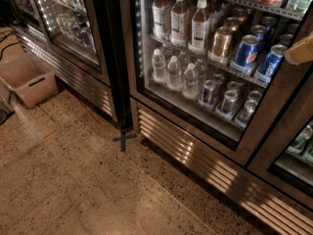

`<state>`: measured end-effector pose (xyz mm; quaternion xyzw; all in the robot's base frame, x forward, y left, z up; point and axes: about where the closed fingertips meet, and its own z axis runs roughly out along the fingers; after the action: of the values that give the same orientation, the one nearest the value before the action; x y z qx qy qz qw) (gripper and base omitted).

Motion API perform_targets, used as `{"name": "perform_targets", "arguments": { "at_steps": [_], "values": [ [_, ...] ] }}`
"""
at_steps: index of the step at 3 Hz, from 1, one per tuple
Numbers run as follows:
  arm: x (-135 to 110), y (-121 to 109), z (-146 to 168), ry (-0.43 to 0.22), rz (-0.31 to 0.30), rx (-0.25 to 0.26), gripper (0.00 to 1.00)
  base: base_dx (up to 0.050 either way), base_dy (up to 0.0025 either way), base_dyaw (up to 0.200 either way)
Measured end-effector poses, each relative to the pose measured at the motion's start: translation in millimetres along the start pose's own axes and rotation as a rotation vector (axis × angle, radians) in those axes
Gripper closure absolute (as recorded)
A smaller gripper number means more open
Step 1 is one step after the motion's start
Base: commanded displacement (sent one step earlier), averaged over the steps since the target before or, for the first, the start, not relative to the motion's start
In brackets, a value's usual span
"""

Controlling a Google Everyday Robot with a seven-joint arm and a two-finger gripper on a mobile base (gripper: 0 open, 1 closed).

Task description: Open left fridge door

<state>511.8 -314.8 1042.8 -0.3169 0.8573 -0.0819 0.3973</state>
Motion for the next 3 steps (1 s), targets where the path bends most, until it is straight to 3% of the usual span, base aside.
{"name": "perform_targets", "arguments": {
  "at_steps": [3],
  "values": [
    [1.0,2.9,3.6,-0.013,0.003,-0.033,0.0,0.0,0.0,0.0]
  ]
}}
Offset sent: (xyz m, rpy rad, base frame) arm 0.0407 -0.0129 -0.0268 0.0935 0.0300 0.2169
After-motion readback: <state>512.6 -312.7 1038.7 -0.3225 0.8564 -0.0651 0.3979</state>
